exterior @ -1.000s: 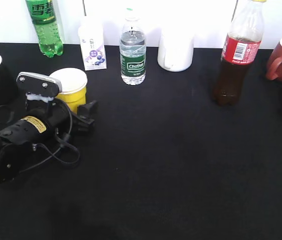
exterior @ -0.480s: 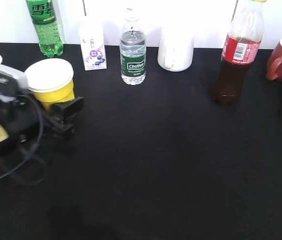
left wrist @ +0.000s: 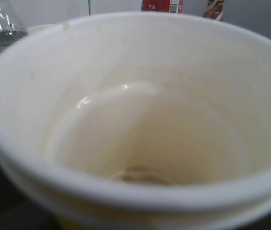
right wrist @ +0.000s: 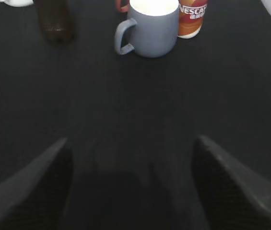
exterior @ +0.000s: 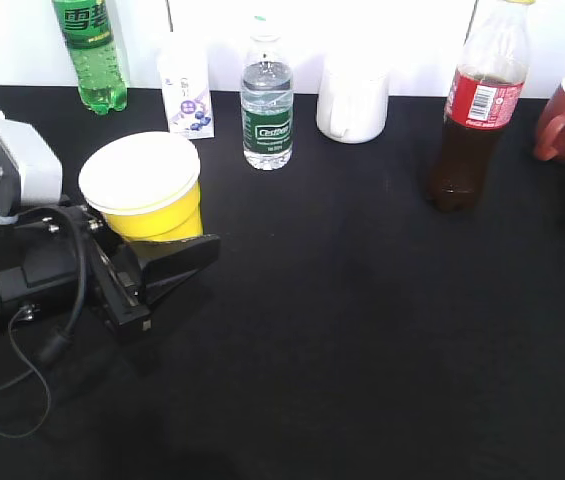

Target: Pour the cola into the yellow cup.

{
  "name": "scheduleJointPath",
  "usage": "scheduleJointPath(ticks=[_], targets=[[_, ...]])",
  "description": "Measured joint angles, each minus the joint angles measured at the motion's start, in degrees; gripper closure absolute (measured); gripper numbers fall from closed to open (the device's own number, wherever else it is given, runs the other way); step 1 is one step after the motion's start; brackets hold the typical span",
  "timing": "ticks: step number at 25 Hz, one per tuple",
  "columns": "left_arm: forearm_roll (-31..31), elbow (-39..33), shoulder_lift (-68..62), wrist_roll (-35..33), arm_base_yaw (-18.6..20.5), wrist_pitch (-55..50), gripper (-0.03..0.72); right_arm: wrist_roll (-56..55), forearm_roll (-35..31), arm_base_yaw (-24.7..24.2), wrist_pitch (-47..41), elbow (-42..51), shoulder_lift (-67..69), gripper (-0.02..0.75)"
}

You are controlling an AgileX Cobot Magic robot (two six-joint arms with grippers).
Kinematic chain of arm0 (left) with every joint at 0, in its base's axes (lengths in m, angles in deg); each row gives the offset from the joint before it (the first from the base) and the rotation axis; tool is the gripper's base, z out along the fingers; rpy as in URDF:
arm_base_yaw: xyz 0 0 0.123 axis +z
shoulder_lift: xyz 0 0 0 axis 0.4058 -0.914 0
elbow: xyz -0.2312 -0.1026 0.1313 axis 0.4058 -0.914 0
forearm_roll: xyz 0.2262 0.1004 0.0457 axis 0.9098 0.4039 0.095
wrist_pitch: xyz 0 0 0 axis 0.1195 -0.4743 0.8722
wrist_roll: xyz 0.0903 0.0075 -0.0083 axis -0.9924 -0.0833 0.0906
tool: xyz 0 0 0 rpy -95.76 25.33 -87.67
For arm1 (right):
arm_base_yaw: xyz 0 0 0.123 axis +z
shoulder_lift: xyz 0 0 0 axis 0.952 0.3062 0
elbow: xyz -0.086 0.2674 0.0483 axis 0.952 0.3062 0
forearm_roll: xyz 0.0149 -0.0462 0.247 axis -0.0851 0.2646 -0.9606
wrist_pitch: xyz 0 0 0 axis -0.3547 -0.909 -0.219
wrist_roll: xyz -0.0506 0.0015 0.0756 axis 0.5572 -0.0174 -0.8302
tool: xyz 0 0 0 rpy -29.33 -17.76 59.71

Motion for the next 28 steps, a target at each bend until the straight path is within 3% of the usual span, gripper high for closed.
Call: scheduleJointPath(ticks=[2, 7, 12, 13, 16, 17, 21, 24, 28], targets=[[0.0, 0.0, 0.0, 0.0, 0.0, 0.0, 0.246, 2.1, -0.1, 0.0, 11.6, -1.3, 5.8, 0.153], [0.0, 0.0, 0.0, 0.0, 0.0, 0.0, 0.246, 2.6, -0.1, 0.0, 51.7, -1.4, 25.9, 0.153], [0.0, 0.0, 0.0, 0.0, 0.0, 0.0, 0.246, 1.4, 0.8, 0.0, 72.6, 6.6, 40.9, 0.153], [0.0, 0.0, 0.0, 0.0, 0.0, 0.0, 0.246, -2.3, 4.3, 0.0, 76.8, 9.7, 43.7, 0.153], [0.0, 0.0, 0.0, 0.0, 0.0, 0.0, 0.246, -24.0, 31.0, 0.0, 90.2, 14.3, 53.9, 0.153], [0.0, 0.0, 0.0, 0.0, 0.0, 0.0, 0.246, -27.5, 34.9, 0.0, 95.1, 14.3, 57.5, 0.153], [0.0, 0.0, 0.0, 0.0, 0.0, 0.0, 0.247, -29.2, 37.3, 0.0, 106.9, 13.4, 74.0, 0.13], [0.0, 0.0, 0.0, 0.0, 0.0, 0.0, 0.247, -28.6, 37.3, 0.0, 107.7, 7.6, 82.0, 0.086], [0.0, 0.0, 0.0, 0.0, 0.0, 0.0, 0.247, -28.0, 37.3, 0.0, 107.2, -1.9, 92.0, 0.083]])
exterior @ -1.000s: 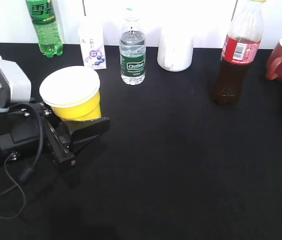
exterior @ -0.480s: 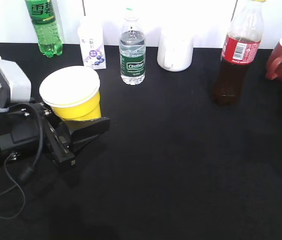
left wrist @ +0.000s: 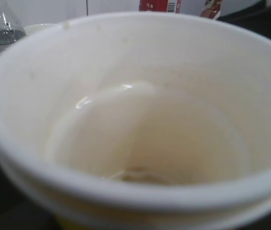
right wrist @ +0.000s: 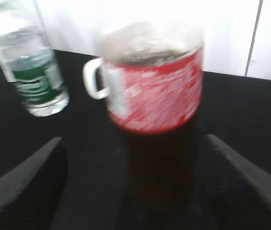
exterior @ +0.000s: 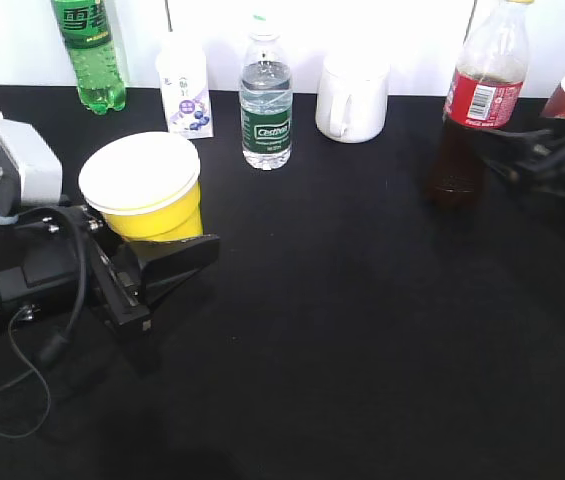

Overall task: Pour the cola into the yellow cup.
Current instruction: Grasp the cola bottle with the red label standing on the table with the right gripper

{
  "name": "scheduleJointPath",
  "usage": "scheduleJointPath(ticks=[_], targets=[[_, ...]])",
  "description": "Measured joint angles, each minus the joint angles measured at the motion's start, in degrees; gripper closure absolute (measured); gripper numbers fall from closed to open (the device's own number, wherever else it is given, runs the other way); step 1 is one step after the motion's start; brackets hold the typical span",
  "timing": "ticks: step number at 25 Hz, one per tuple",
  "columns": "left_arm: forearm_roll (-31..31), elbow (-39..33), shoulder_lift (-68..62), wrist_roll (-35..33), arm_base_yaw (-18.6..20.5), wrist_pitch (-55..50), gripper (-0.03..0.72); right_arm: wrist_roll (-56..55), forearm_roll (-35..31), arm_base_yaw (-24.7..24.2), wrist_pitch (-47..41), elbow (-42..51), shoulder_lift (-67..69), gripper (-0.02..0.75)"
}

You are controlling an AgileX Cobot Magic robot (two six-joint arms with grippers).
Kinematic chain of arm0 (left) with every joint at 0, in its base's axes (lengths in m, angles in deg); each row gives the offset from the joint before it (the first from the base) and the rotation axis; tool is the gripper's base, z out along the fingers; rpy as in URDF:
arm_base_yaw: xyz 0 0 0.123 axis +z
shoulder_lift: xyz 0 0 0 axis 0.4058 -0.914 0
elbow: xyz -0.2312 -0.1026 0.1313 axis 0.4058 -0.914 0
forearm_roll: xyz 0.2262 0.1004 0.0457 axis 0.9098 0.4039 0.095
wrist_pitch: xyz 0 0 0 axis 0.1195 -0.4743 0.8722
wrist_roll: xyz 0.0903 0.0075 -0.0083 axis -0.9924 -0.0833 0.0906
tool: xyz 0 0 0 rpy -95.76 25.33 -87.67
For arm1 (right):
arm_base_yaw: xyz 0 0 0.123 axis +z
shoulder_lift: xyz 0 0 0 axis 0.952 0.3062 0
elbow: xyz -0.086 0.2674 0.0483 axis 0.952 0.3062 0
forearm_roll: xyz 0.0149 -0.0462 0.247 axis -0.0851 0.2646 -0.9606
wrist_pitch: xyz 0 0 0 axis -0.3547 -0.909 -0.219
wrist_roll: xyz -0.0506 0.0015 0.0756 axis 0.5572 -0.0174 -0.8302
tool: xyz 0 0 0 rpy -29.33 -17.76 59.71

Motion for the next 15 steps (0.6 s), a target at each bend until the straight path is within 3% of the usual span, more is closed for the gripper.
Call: scheduleJointPath(ticks=[15], targets=[[0.0, 0.0, 0.1, 0.0, 0.0, 0.0, 0.248, 1.5, 0.1, 2.7, 3.2, -13.2, 15.2, 0.09]])
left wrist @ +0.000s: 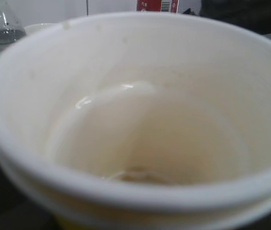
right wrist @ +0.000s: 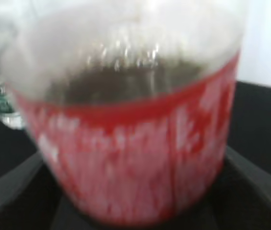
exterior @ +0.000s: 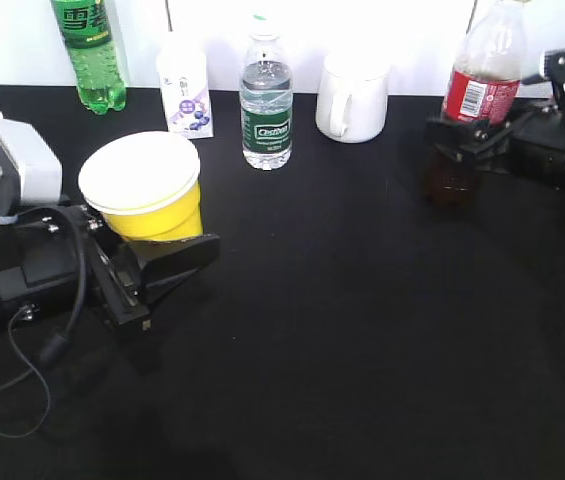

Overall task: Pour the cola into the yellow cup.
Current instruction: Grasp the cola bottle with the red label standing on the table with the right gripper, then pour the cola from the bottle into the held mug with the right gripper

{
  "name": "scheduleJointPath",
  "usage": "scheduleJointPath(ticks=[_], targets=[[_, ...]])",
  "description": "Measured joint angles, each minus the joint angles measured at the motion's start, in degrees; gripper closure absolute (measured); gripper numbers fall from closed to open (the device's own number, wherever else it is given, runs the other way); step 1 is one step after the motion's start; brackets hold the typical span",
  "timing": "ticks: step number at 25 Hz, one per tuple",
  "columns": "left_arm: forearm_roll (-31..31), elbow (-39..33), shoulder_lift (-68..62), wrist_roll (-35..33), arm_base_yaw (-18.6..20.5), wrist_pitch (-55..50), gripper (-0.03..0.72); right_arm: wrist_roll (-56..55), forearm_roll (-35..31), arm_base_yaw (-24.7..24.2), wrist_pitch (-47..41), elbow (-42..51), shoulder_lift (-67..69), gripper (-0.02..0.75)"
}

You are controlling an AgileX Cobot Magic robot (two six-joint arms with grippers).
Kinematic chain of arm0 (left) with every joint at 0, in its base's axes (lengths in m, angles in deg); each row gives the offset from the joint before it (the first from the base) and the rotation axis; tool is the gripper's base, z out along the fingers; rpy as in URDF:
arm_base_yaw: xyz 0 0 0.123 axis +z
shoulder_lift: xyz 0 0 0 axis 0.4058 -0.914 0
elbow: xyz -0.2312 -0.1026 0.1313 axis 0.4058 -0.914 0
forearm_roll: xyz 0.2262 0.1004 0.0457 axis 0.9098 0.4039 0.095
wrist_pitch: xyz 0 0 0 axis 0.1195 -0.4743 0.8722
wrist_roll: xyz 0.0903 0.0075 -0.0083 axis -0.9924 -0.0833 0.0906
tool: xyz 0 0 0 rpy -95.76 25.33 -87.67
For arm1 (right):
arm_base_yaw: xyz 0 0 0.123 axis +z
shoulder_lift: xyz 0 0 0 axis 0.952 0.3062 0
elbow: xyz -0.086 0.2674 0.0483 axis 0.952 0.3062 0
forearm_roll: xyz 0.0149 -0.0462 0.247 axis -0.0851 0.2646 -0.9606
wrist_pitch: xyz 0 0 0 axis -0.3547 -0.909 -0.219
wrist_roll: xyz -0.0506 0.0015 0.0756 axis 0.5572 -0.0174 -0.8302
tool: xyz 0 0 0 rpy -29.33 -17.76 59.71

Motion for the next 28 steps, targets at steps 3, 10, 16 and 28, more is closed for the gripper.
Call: scheduleJointPath(ticks=[3, 10, 16, 28], targets=[[0.0, 0.0, 0.0, 0.0, 0.0, 0.0, 0.249, 0.2, -2.2, 0.0, 2.8, -0.1, 0.6, 0.116], [0.0, 0.0, 0.0, 0.0, 0.0, 0.0, 0.249, 0.4, -2.5, 0.0, 3.7, -0.1, 0.8, 0.226], [0.0, 0.0, 0.0, 0.0, 0.0, 0.0, 0.249, 0.4, -2.6, 0.0, 4.2, -0.1, 0.9, 0.226], [3.2, 5.0, -0.1, 3.8, 0.0, -0.8, 0.249, 5.6, 8.0, 0.3, 8.9, 0.0, -10.0, 0.226]])
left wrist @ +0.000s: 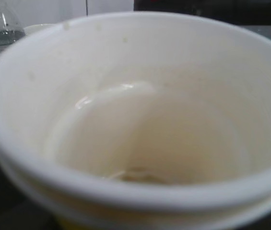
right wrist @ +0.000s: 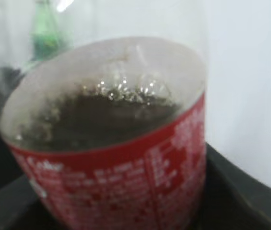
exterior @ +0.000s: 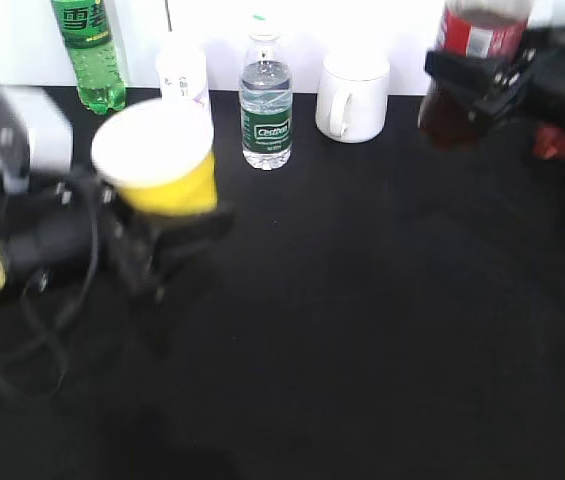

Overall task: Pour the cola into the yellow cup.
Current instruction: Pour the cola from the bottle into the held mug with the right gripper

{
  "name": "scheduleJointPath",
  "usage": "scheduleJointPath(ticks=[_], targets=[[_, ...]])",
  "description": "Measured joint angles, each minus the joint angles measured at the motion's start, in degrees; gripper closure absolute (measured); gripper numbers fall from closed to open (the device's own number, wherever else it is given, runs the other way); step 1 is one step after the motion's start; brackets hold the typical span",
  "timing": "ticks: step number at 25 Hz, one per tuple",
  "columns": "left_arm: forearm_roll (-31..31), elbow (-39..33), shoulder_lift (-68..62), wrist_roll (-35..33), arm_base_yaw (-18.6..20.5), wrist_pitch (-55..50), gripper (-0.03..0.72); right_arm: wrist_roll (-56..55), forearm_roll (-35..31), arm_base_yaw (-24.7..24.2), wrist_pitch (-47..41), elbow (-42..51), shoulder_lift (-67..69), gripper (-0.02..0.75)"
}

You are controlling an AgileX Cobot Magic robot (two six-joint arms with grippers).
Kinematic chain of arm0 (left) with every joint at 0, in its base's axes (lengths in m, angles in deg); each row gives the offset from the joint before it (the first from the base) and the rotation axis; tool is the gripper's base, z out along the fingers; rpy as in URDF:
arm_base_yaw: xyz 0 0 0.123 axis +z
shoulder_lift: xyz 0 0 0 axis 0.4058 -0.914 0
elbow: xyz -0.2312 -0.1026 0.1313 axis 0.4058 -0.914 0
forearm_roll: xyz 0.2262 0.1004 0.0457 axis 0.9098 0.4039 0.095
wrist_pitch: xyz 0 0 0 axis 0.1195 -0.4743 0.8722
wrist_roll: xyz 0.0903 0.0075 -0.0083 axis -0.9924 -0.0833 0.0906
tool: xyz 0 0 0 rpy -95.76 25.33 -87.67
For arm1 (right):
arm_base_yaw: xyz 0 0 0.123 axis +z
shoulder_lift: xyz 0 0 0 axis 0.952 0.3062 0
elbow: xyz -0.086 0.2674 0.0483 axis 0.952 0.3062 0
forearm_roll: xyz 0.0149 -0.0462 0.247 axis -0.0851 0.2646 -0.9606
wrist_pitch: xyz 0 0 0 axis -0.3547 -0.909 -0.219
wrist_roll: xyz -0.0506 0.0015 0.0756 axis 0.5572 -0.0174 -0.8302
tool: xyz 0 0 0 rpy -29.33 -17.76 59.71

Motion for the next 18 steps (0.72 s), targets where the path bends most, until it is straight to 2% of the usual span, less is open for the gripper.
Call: scheduleJointPath(ticks=[2, 6, 9, 12, 18], targets=[[0.9, 2.6, -1.1, 0.8, -1.4, -0.8, 0.249, 0.1, 3.8, 0.0, -2.3, 0.1, -3.6, 0.226], [1.4, 9.9, -4.5, 0.9, -9.7, -5.2, 0.249, 0.2, 7.9, 0.0, -3.5, 0.1, -7.3, 0.227], [1.4, 14.5, -7.5, 1.5, -13.7, -6.8, 0.249, 2.5, 8.7, 0.0, -3.5, 0.1, -8.0, 0.227], [1.4, 17.3, -9.6, 3.2, -15.4, -8.0, 0.249, 13.0, 8.8, 0.0, -3.7, 0.1, -8.0, 0.227], [1.4, 17.8, -9.6, 3.3, -15.5, -10.1, 0.249, 36.0, 8.8, 0.0, -3.7, 0.1, -8.0, 0.227]])
